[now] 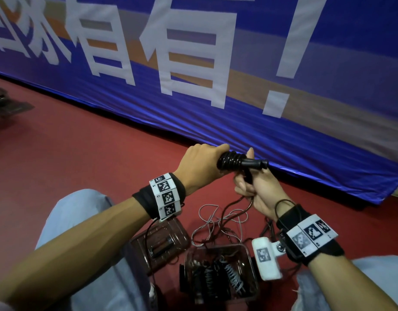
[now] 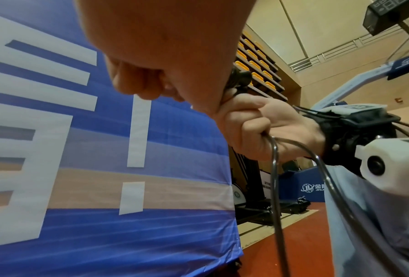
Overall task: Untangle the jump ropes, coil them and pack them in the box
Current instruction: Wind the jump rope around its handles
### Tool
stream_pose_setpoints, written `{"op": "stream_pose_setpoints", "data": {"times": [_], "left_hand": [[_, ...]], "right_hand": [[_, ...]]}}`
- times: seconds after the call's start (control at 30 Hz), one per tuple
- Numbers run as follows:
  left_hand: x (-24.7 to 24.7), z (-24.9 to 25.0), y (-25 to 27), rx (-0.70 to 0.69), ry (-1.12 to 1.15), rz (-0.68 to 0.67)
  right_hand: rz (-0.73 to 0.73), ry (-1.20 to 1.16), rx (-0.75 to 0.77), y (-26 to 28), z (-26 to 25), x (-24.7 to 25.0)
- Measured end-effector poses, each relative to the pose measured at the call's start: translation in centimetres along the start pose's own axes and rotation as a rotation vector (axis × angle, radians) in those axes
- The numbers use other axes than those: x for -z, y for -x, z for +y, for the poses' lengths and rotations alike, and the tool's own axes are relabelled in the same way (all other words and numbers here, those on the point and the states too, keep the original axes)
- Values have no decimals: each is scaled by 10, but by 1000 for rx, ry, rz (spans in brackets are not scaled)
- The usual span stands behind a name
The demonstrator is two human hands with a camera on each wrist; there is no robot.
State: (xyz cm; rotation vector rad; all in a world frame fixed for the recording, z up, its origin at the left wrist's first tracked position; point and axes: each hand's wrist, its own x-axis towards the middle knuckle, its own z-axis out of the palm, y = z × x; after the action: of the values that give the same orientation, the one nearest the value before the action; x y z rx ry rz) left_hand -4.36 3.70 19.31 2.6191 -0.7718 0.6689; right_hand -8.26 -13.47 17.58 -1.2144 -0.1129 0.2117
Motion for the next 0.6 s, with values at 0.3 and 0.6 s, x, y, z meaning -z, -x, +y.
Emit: {"op": "stream_pose_setpoints", "data": {"times": [0.3,0.6], "left_hand": [[-31,-1,-5,312,-134,-217],[-47,0,-2,317,-250,-447]], "right_hand": [[272,245,-70,-11,29,-7],[204,857,25,-6,36,18]]}}
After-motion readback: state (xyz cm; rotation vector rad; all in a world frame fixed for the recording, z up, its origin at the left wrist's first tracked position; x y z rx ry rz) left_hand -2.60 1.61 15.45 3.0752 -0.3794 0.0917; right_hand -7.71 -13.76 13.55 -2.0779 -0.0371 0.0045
